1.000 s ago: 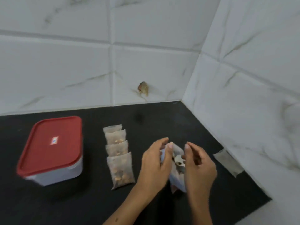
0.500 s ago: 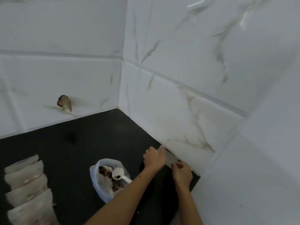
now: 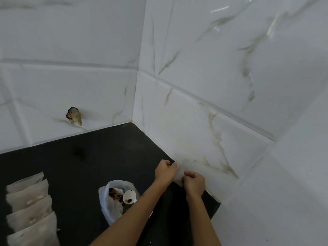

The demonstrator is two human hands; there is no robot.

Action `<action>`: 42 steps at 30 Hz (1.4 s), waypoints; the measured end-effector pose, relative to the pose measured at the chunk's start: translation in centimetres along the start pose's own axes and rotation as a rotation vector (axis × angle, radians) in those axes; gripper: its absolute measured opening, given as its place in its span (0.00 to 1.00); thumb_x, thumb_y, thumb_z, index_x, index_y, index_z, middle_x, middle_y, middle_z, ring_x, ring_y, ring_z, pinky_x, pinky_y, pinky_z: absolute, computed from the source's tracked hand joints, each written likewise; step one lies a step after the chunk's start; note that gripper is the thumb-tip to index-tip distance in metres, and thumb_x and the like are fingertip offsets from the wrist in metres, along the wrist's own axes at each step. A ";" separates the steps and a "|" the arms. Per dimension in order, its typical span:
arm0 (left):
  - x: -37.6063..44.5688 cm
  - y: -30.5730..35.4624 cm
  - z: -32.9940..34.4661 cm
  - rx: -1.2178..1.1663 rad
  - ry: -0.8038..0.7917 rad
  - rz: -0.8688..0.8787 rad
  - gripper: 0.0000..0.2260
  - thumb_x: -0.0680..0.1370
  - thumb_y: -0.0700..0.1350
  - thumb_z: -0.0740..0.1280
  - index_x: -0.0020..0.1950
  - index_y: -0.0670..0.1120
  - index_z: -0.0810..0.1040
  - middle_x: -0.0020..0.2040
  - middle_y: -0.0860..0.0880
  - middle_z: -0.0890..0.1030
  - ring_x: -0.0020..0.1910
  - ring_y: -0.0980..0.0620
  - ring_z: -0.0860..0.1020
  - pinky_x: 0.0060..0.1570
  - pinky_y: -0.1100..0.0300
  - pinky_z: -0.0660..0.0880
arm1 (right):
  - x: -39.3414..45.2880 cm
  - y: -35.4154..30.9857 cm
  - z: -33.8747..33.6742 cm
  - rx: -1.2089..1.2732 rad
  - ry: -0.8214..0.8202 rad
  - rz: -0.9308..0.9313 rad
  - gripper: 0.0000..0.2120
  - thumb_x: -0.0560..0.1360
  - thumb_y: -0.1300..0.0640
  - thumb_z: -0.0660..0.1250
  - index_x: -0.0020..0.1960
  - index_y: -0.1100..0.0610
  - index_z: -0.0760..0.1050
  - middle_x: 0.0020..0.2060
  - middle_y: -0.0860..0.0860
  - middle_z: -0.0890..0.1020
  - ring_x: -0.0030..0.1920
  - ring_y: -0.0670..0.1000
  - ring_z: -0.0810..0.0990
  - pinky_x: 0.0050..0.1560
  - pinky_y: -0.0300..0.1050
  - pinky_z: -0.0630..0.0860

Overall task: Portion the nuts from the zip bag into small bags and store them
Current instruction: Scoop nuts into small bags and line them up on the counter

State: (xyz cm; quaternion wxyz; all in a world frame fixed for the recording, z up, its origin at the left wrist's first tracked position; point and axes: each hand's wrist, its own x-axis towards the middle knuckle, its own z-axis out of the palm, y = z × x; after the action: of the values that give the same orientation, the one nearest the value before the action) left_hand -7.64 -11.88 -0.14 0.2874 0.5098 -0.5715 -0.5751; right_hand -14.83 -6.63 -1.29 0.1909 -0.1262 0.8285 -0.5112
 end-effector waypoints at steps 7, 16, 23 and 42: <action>-3.9 2.3 -8.2 -0.213 0.288 0.239 0.17 0.76 0.42 0.70 0.63 0.46 0.72 0.56 0.49 0.77 0.53 0.55 0.76 0.51 0.63 0.73 | -6.7 -5.9 2.1 0.488 -0.211 0.024 0.09 0.73 0.70 0.65 0.47 0.58 0.78 0.46 0.55 0.80 0.48 0.51 0.80 0.47 0.44 0.78; -11.7 -0.2 -20.0 -0.278 0.684 0.349 0.38 0.65 0.49 0.79 0.70 0.51 0.64 0.64 0.55 0.71 0.62 0.57 0.71 0.59 0.60 0.69 | -18.6 -8.0 5.2 0.628 -0.731 0.214 0.08 0.75 0.70 0.63 0.49 0.61 0.78 0.51 0.59 0.80 0.52 0.56 0.81 0.48 0.46 0.79; -16.6 -4.1 -24.2 -0.238 0.605 0.372 0.46 0.54 0.62 0.77 0.69 0.53 0.66 0.61 0.59 0.75 0.63 0.61 0.72 0.67 0.59 0.66 | -24.6 -4.9 6.7 0.584 -1.097 0.356 0.09 0.77 0.67 0.61 0.52 0.61 0.79 0.47 0.58 0.83 0.45 0.51 0.81 0.47 0.44 0.76; -17.6 -6.2 -24.6 0.145 0.672 0.493 0.32 0.65 0.50 0.78 0.66 0.50 0.69 0.59 0.56 0.75 0.58 0.61 0.74 0.55 0.71 0.70 | -25.1 -8.3 5.1 0.029 -1.084 -0.524 0.11 0.73 0.65 0.67 0.51 0.54 0.80 0.40 0.50 0.85 0.44 0.49 0.84 0.48 0.45 0.80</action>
State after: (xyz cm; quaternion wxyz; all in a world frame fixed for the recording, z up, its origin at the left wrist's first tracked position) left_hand 21.94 -3.65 2.72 0.5504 0.5359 -0.5898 -0.2491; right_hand 10.05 -4.19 8.79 0.4554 -0.5664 0.5472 -0.4152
